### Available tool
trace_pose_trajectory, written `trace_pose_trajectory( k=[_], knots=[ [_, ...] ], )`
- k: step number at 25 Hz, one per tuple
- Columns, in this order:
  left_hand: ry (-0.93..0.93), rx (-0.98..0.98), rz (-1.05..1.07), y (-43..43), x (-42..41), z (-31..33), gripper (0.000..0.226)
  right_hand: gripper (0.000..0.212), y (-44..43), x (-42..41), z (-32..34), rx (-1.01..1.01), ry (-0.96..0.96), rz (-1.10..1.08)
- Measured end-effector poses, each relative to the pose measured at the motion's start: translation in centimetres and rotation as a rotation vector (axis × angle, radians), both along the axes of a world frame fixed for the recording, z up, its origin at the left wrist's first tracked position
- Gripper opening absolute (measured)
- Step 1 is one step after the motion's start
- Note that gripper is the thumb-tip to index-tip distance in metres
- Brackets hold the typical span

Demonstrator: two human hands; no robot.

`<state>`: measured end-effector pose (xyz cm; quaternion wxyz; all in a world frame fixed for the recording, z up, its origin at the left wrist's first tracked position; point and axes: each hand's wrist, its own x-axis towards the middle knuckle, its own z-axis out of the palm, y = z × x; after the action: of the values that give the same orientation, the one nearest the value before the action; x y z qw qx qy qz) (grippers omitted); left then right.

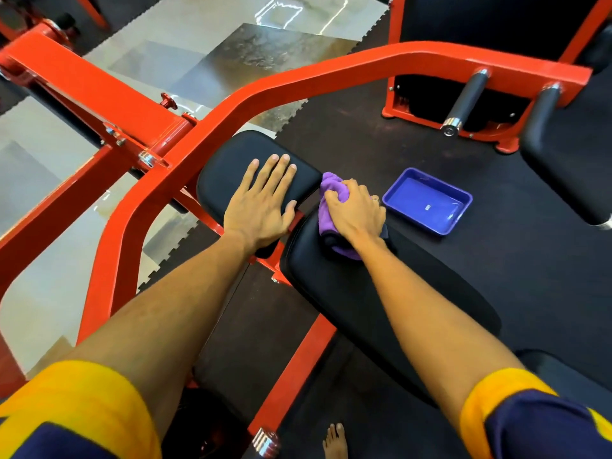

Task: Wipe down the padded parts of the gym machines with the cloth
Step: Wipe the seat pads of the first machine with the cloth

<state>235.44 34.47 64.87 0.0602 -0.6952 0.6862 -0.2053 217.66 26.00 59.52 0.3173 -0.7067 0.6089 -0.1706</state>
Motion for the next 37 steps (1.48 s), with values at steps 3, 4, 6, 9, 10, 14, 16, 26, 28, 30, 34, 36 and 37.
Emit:
trace_pose_trajectory(
  k=[3, 4, 6, 9, 10, 14, 16, 26, 28, 30, 34, 36, 37],
  knots=[
    [0.005, -0.016, -0.017, -0.1, 0.0, -0.1, 0.068, 0.056, 2.6, -0.4, -1.0, -0.183, -0.034, 0.159],
    [0.010, -0.018, -0.017, -0.2, 0.1, -0.1, 0.068, 0.060, 2.4, -1.5, -1.5, -0.196, -0.043, 0.213],
    [0.001, -0.019, -0.021, -0.1, 0.0, -0.1, 0.068, 0.059, 1.4, -3.8, -2.8, -0.127, 0.001, 0.162],
    [-0.004, -0.006, -0.016, -0.1, 0.2, -0.1, 0.069, 0.050, 0.7, -4.0, -3.7, 0.037, 0.041, -0.086],
    [-0.004, -0.005, -0.015, -0.1, 0.1, -0.1, 0.069, 0.048, 1.0, -2.8, -3.4, 0.030, 0.022, -0.116],
    [0.002, 0.011, -0.023, -0.1, 0.2, -0.1, 0.069, 0.055, 5.3, 0.2, -2.4, -0.194, -0.033, -0.014],
    [0.004, -0.005, -0.034, -0.1, 0.2, -0.2, 0.068, 0.062, 9.3, -1.4, -3.7, -0.301, -0.034, 0.134],
    [0.031, -0.011, -0.053, -0.1, 0.3, -0.3, 0.067, 0.063, 8.9, 0.4, -2.5, -0.062, -0.094, -0.068],
    [0.031, -0.007, -0.052, 0.0, 0.2, -0.3, 0.068, 0.070, 12.9, -0.4, -3.3, -0.203, -0.055, 0.115],
    [0.055, 0.008, -0.047, 0.5, 0.1, 0.1, 0.068, 0.081, 14.5, -3.6, -5.0, -0.283, -0.001, 0.289],
    [0.034, 0.042, -0.098, 3.7, -0.3, -1.0, 0.066, 0.082, 12.1, -5.8, -5.8, -0.081, -0.022, 0.028],
    [0.035, 0.036, -0.111, 4.3, -0.6, -1.4, 0.064, 0.076, 12.3, -2.3, -4.5, 0.058, -0.120, -0.177],
    [0.040, 0.028, -0.111, 4.4, -0.6, -1.5, 0.063, 0.075, 13.1, -0.4, -3.8, 0.037, -0.121, -0.178]
  ],
)
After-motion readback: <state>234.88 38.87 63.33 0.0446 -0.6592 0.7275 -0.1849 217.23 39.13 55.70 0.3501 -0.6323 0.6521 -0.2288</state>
